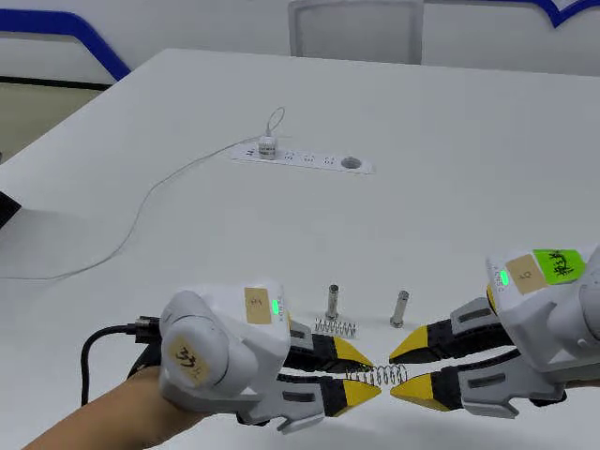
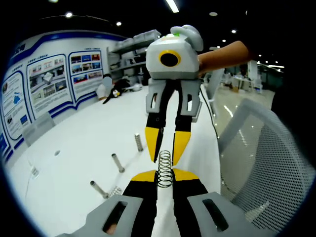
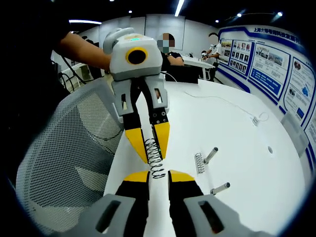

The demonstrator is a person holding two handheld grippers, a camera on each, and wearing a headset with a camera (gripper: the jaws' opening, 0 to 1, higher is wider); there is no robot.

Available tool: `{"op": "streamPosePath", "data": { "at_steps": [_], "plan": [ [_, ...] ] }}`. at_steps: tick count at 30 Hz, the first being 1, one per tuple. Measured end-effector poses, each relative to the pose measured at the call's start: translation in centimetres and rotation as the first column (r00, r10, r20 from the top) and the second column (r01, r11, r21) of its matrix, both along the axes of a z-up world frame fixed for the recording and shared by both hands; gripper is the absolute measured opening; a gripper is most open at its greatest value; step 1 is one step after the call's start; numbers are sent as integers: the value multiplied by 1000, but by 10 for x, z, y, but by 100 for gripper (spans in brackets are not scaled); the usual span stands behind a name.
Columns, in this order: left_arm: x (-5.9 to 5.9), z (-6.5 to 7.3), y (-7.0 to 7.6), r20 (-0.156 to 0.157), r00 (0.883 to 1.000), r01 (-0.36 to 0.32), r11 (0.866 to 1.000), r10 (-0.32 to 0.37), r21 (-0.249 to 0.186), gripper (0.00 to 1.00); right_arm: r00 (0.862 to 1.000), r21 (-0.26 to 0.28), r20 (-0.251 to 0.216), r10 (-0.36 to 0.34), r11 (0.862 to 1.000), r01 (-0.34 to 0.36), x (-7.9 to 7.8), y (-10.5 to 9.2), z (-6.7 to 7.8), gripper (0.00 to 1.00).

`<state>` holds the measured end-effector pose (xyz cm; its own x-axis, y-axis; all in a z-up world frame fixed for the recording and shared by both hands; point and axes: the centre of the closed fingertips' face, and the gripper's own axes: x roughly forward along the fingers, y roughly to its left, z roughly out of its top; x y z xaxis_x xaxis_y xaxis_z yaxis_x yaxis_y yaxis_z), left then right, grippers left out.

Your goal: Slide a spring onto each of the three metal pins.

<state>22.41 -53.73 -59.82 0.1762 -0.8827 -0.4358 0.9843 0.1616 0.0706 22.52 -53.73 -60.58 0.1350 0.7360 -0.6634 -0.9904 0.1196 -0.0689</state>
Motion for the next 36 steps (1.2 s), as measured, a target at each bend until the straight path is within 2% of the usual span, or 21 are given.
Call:
{"op": "streamPosePath", "data": {
  "at_steps": [3,4,9,13,18,24,29,36],
  "plan": [
    [-1,1,0,-2,1000,3,1000,-3,-2,10,1000,10,-9,-6,1000,6,-1,0,0,11],
    [-1,0,0,-5,1000,5,1000,-5,-2,10,1000,24,-27,-15,1000,15,-1,-1,2,11],
    [0,3,0,-7,1000,4,1000,-4,-11,10,998,71,-54,-33,997,37,-1,-1,9,11],
    [-1,3,-1,-5,1000,12,1000,-12,-9,10,998,76,-62,-31,996,36,-3,-1,11,11],
    [-5,-2,1,8,999,43,999,-43,27,10,997,86,-74,-9,996,15,-10,2,14,11],
    [-5,-4,3,15,999,38,999,-38,39,10,997,124,-79,-10,992,19,-10,6,21,11],
    [-4,-4,4,5,1000,31,999,-31,33,10,997,146,-75,-5,989,16,-10,10,27,11],
    [-4,-3,4,-3,1000,24,999,-24,23,10,995,192,-95,-15,981,33,-9,14,34,11]
  ]
}}
